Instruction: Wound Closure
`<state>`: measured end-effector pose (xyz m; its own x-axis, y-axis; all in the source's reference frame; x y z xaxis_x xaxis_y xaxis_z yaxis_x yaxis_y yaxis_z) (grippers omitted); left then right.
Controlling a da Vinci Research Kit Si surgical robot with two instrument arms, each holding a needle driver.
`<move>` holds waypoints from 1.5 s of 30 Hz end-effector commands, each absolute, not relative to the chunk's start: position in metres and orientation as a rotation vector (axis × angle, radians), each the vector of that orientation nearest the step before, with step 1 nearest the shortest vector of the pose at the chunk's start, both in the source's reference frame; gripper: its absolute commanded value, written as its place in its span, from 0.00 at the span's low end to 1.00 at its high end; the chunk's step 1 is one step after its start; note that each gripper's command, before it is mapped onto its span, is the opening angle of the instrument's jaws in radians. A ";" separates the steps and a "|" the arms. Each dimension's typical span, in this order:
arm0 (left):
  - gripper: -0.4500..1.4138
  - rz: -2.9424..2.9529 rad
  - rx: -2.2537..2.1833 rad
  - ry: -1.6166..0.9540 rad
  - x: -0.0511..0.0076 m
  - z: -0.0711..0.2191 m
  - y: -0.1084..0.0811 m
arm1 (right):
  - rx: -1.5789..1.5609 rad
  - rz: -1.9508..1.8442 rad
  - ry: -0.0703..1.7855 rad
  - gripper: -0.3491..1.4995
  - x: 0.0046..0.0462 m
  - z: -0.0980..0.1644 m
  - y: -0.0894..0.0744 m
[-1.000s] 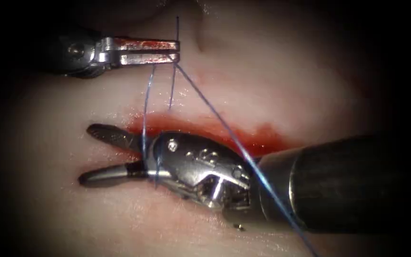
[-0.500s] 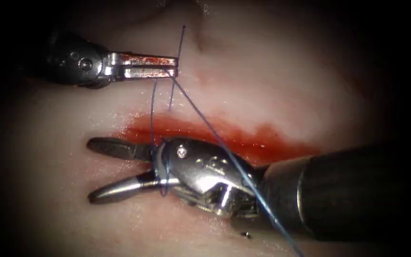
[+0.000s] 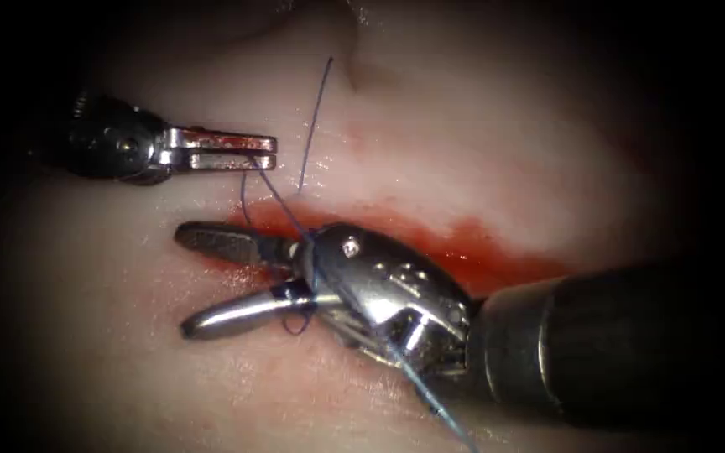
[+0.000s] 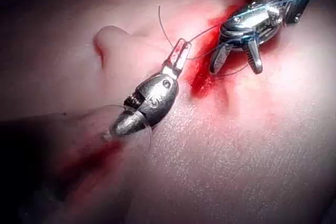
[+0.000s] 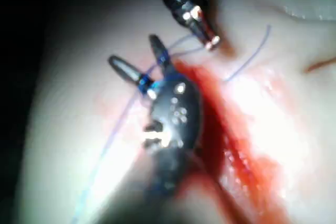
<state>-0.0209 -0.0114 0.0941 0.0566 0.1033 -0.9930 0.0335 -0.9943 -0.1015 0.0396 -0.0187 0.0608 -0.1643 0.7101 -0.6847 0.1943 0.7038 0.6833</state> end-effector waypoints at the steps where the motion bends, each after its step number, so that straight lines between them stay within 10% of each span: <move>1: 0.00 2.112 -2.247 -0.144 -0.0213 0.095 -0.012 | 0.733 0.548 1.722 0.60 0.0398 0.061 -0.019; 45: 0.00 2.064 -2.290 -0.139 -0.0183 0.091 -0.020 | 0.732 0.676 1.806 0.59 0.0380 0.062 -0.017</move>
<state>-0.0179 -0.0192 0.0903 0.1007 0.1010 -0.9898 0.0279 -0.9947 -0.0987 0.0375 -0.0165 0.0611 -0.2878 0.7446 -0.6023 0.1654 0.6581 0.7345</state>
